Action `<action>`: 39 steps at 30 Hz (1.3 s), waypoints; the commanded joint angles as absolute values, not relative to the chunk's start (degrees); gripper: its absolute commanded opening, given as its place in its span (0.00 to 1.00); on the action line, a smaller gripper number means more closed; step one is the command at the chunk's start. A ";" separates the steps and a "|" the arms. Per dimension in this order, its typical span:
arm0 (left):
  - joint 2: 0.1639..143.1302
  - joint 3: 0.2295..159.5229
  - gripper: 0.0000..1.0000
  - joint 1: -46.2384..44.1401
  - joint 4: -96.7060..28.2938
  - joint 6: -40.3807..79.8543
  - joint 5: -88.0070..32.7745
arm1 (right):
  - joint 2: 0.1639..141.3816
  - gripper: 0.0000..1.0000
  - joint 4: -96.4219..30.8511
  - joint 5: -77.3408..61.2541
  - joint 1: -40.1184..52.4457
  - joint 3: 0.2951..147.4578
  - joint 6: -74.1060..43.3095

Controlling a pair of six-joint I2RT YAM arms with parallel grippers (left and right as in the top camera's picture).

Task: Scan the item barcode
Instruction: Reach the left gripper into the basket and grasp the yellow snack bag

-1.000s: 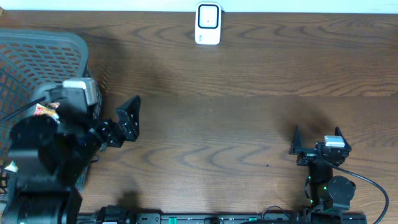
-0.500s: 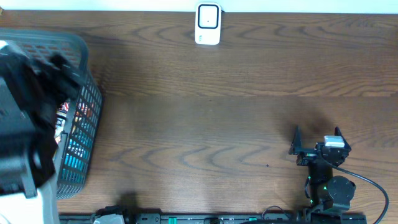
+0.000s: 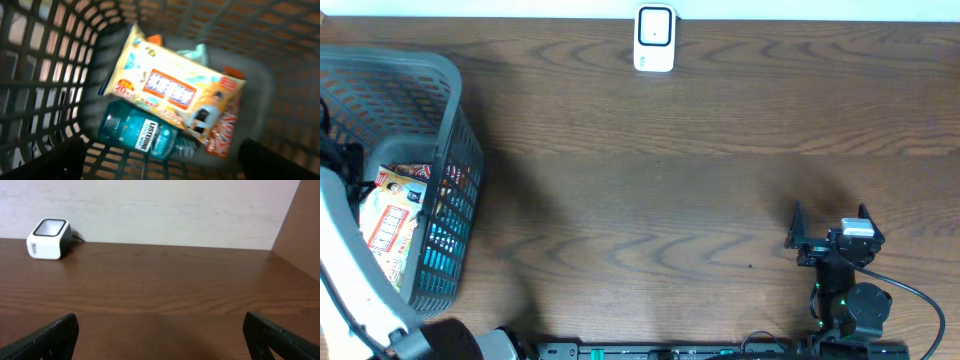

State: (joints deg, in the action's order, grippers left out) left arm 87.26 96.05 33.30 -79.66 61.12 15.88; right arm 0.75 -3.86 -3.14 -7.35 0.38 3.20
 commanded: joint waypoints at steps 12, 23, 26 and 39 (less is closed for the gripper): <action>89.97 71.99 0.98 34.98 -56.99 75.37 20.21 | 0.64 0.99 -4.08 -3.16 -7.07 0.32 3.05; 92.86 61.76 0.98 35.09 -42.92 79.11 20.18 | 0.64 0.99 -4.10 -3.16 -7.07 0.32 3.03; 96.14 61.60 0.98 35.09 -42.63 81.41 20.03 | 0.64 0.99 -4.08 -3.16 -7.07 0.32 3.05; 101.21 61.87 0.19 36.21 -39.75 76.99 18.92 | 0.64 0.99 -4.08 -3.16 -7.07 0.32 3.05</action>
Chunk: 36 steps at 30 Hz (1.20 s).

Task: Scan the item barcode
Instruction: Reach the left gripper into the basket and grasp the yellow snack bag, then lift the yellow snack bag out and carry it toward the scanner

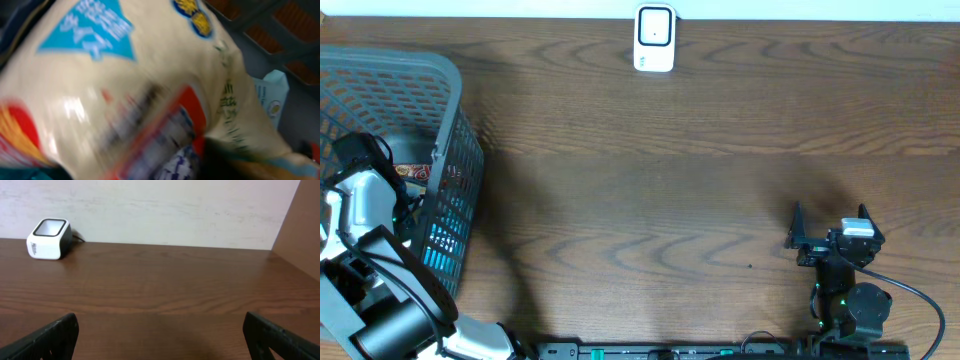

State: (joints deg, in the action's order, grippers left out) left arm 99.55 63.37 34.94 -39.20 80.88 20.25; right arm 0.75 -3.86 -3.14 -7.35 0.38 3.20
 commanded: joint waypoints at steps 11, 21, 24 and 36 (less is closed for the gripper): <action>71.18 66.02 0.07 36.47 -40.07 63.88 18.70 | 0.64 0.99 -4.08 -3.16 -7.07 0.32 3.05; 45.30 66.41 0.07 33.36 -31.88 60.84 -12.49 | 0.64 0.99 -4.08 -3.16 -7.07 0.32 3.05; 44.69 66.39 0.07 25.36 -30.81 58.81 -19.53 | 0.64 0.99 -4.08 -3.16 -7.07 0.32 3.05; 69.76 66.35 0.07 -17.76 -31.42 26.04 -12.78 | 0.64 0.99 -4.08 -3.16 -7.07 0.32 3.05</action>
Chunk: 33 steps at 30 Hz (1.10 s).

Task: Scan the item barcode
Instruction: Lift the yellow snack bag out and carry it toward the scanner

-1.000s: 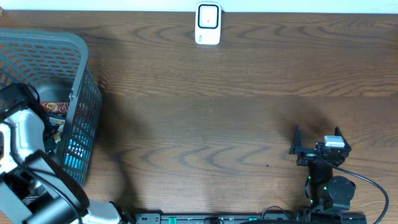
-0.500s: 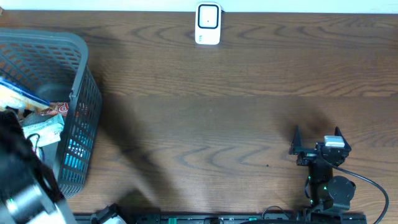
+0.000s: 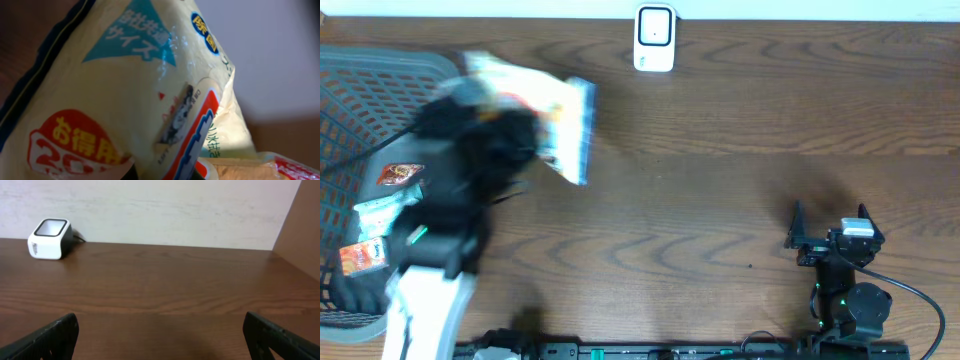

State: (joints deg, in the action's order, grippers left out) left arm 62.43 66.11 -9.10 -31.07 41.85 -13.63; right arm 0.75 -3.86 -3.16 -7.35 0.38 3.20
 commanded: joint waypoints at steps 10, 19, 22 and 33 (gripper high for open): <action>93.69 66.30 0.08 -31.62 -33.41 15.68 -6.79 | 0.64 0.99 -4.08 -3.16 -7.07 0.32 3.05; 102.56 65.87 0.13 -36.27 -33.74 15.40 -6.74 | 0.64 0.99 -4.10 -3.16 -7.07 0.32 3.05; 100.68 67.11 0.85 -35.92 -34.50 15.00 -6.57 | 0.64 0.99 -4.08 -3.16 -7.07 0.32 3.05; 84.33 77.58 0.35 -33.76 -34.61 15.66 -5.06 | 0.64 0.99 -4.08 -3.16 -7.07 0.32 3.05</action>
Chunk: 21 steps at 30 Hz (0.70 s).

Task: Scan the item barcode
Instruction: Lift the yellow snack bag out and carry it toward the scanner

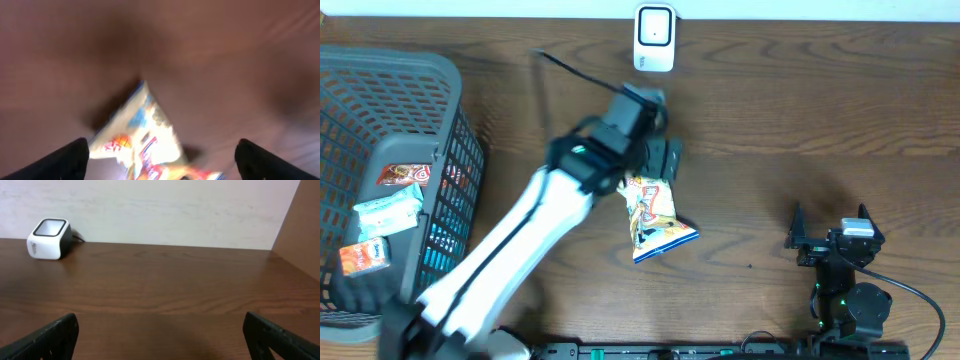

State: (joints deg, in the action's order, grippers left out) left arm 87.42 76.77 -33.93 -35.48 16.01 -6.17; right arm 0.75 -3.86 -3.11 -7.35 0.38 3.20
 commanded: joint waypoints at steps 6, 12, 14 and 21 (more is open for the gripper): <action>91.11 76.18 0.08 -33.76 -33.71 18.22 -5.04 | 0.64 0.99 -4.08 -3.16 -7.07 0.32 3.05; 102.04 76.18 0.07 -33.65 -33.61 26.52 -4.36 | 0.64 0.99 -4.08 -3.14 -7.07 0.32 3.05; 105.03 76.18 0.07 -33.65 -34.87 32.10 -1.21 | 0.64 0.99 -4.08 -3.16 -7.07 0.32 3.05; 116.16 76.18 0.08 -34.13 -35.97 43.40 1.13 | 0.64 0.99 -4.08 -3.16 -7.07 0.32 3.05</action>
State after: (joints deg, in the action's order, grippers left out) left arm 111.83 76.40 -33.80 -35.53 36.27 -0.12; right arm 0.75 -3.86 -3.14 -7.35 0.38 3.18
